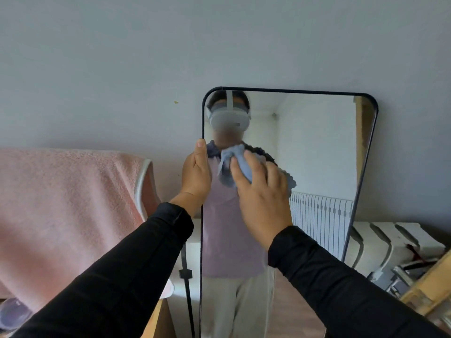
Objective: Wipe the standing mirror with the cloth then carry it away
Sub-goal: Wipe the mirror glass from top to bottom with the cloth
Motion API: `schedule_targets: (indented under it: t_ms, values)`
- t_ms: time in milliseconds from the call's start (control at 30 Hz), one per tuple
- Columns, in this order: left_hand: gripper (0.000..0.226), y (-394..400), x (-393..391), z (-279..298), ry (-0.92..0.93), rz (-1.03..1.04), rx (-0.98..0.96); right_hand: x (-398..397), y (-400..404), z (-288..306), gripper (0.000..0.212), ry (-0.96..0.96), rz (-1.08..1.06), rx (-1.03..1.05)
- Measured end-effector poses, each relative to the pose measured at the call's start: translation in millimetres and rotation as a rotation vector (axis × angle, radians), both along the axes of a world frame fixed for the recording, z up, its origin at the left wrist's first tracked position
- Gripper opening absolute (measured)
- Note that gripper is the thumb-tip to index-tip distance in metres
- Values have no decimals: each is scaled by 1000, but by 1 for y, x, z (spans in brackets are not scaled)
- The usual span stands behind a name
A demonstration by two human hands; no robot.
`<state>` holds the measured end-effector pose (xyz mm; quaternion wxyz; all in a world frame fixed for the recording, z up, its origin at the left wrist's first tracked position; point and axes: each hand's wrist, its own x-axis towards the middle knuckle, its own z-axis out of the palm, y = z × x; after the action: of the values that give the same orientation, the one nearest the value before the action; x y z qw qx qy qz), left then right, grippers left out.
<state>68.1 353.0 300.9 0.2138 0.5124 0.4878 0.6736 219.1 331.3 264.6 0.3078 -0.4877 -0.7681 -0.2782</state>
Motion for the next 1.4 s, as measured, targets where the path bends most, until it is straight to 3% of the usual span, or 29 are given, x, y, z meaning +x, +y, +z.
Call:
schedule_targets:
  t_ms: [67,167,400,500,567,700,767,900,1000,1167,1233,1400]
  values:
    - [75,2,-4,-2,46,-1,-31,11,-7,-15,76,-88,73,-22]
    - [63,5,-9,-7,120,23,-99,25,-14,-26,79,-153,100,-65]
    - [70,1,-12,-6,156,-18,-196,-11,-3,11,64,266,34,-79]
    - [63,1,-14,-7,106,-40,-217,-30,-14,-2,56,76,83,-54]
    - [63,0,-13,-6,102,-18,-244,-28,-23,-17,69,-63,115,-74]
    - [67,0,-11,-5,108,38,-231,1,-20,-34,60,-180,173,-60]
    - [71,2,-11,-7,129,41,-221,22,-15,-35,63,-75,111,-63]
    - [74,1,-5,-8,85,58,-185,25,-14,-25,74,339,-77,-115]
    - [63,0,3,-9,51,137,-128,-3,-22,-31,65,210,-59,-85]
    - [70,8,3,-18,72,187,-73,24,-15,-38,67,-122,56,-23]
    - [62,8,4,-16,98,211,-76,48,-6,-38,65,-57,-9,-23]
    - [58,5,10,-13,120,232,-65,88,5,-31,58,450,-311,-75]
